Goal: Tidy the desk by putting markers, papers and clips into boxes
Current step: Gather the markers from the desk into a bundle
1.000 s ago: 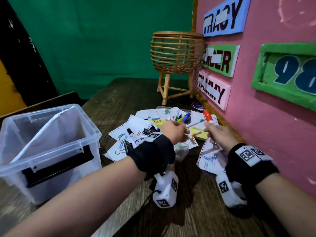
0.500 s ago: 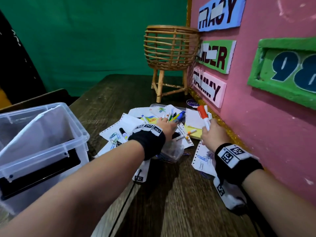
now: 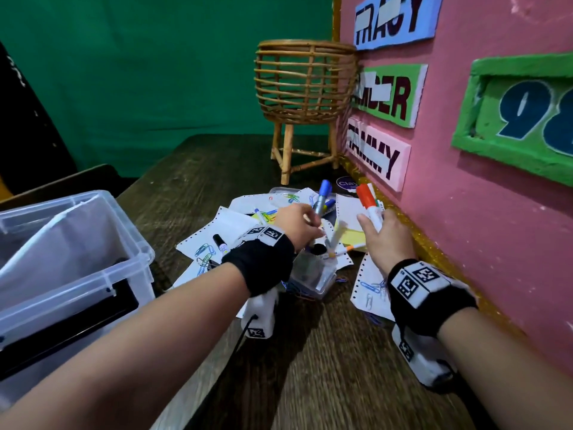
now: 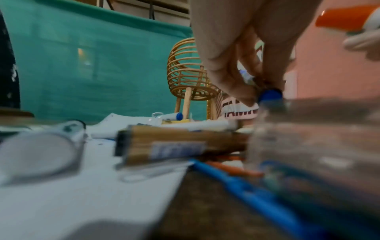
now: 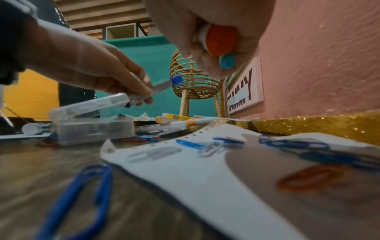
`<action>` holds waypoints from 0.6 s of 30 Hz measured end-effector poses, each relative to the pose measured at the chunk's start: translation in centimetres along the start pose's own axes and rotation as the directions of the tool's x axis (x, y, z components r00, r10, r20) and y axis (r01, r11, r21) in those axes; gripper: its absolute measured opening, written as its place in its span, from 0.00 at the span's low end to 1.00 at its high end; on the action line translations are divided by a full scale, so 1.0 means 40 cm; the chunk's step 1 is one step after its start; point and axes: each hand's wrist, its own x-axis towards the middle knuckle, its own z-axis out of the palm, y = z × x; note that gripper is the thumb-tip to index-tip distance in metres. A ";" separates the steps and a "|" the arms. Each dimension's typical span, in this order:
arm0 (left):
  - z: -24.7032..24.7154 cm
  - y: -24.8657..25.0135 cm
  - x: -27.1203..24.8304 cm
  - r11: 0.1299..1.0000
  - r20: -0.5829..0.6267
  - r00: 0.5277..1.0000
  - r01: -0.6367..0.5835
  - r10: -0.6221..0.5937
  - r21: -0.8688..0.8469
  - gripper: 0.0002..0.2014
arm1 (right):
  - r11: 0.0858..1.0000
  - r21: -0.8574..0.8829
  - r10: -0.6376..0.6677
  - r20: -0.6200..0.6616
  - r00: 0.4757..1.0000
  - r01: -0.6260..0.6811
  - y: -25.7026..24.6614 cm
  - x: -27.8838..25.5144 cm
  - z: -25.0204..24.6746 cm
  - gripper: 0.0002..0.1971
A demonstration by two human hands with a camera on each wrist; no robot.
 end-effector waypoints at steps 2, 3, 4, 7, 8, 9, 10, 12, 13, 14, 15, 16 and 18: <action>0.011 0.016 -0.019 0.964 0.120 0.993 0.030 0.002 -0.265 0.18 | 0.998 0.060 -0.018 -0.011 1.000 0.019 -0.001 0.001 -0.002 0.24; 0.017 0.026 -0.031 0.932 0.193 0.981 0.037 0.036 -0.362 0.19 | 0.996 0.085 -0.031 -0.007 1.000 0.031 -0.004 -0.002 -0.005 0.24; 0.025 0.034 -0.040 0.907 0.257 0.963 0.036 0.080 -0.419 0.19 | 0.994 0.102 -0.045 0.002 0.999 0.045 -0.006 -0.005 -0.008 0.24; 0.046 0.055 -0.045 0.906 0.370 0.906 -0.034 0.207 -0.422 0.16 | 0.988 0.133 -0.083 0.010 0.997 0.081 -0.011 -0.010 -0.015 0.18; 0.050 0.058 -0.036 0.923 0.385 0.895 -0.071 0.227 -0.378 0.13 | 0.989 0.122 -0.087 -0.001 0.996 0.086 -0.011 -0.008 -0.014 0.16; 0.048 0.061 -0.027 0.938 0.374 0.896 -0.115 0.240 -0.327 0.10 | 0.991 0.102 -0.080 -0.016 0.997 0.081 -0.010 -0.006 -0.013 0.15; 0.047 0.059 -0.012 0.957 0.334 0.915 -0.147 0.227 -0.249 0.06 | 0.995 0.076 -0.063 -0.036 0.997 0.066 -0.008 -0.003 -0.012 0.15; 0.037 0.046 0.029 0.982 0.202 0.961 -0.188 0.191 -0.034 0.05 | 0.999 0.040 -0.031 -0.074 0.997 0.034 -0.002 0.003 -0.009 0.17; 0.035 0.036 0.048 0.976 0.150 0.972 -0.195 0.179 0.100 0.10 | 0.999 0.033 -0.027 -0.082 0.996 0.030 0.001 0.005 -0.008 0.17; 0.034 0.024 0.065 0.954 0.146 0.977 -0.187 0.155 0.233 0.14 | 0.999 0.026 -0.031 -0.084 0.996 0.033 0.002 0.006 -0.007 0.18; 0.036 0.010 0.079 0.916 0.181 0.976 -0.179 0.120 0.358 0.16 | 0.999 0.022 -0.036 -0.085 0.996 0.038 0.002 0.005 -0.006 0.19; 0.040 -0.002 0.089 0.870 0.232 0.971 -0.162 0.057 0.466 0.18 | 0.999 0.019 -0.041 -0.088 0.995 0.043 0.003 0.005 -0.007 0.19; 0.051 -0.024 0.100 0.788 0.321 0.945 -0.149 -0.064 0.598 0.20 | 0.999 0.021 -0.047 -0.096 0.994 0.050 0.002 0.006 -0.009 0.21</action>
